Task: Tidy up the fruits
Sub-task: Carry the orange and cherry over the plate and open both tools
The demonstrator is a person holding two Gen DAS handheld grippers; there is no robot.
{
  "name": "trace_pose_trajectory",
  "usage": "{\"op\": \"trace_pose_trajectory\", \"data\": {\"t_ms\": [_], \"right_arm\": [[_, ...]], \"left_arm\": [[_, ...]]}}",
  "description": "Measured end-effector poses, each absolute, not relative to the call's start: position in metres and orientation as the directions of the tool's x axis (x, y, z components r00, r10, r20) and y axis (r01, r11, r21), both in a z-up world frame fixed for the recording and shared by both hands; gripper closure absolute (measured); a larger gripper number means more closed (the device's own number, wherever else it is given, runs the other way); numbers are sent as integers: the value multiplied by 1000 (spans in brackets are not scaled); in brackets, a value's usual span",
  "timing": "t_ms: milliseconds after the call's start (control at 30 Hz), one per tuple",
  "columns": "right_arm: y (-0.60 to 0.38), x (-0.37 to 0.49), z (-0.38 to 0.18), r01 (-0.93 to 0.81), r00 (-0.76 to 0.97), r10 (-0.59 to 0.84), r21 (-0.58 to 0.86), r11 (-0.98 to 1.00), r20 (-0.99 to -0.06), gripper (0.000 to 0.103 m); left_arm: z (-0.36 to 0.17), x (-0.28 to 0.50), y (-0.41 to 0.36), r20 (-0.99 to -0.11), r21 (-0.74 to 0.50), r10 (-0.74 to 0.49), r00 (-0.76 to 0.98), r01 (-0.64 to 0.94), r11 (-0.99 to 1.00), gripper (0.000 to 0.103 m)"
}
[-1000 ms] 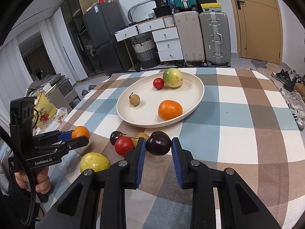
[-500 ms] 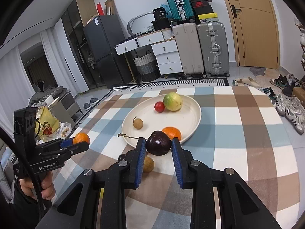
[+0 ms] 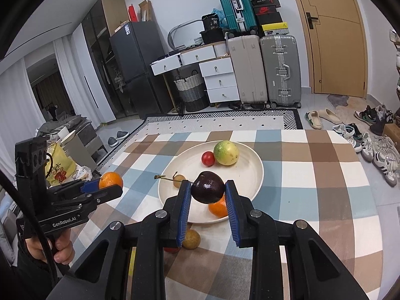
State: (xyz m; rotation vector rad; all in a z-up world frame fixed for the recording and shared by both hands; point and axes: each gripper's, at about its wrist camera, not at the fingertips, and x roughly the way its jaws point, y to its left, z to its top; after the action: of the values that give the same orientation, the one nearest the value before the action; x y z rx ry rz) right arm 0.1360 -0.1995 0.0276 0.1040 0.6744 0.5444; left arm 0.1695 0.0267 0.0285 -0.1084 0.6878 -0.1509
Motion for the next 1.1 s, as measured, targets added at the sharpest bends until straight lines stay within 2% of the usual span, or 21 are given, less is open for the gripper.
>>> {"op": "trace_pose_trajectory", "data": {"t_ms": [1100], "right_arm": [[-179, 220, -32, -391, 599, 434, 227, 892, -673, 75]], "left_arm": [[-21, 267, -37, -709, -73, -179, 683, 182, 981, 64]]}}
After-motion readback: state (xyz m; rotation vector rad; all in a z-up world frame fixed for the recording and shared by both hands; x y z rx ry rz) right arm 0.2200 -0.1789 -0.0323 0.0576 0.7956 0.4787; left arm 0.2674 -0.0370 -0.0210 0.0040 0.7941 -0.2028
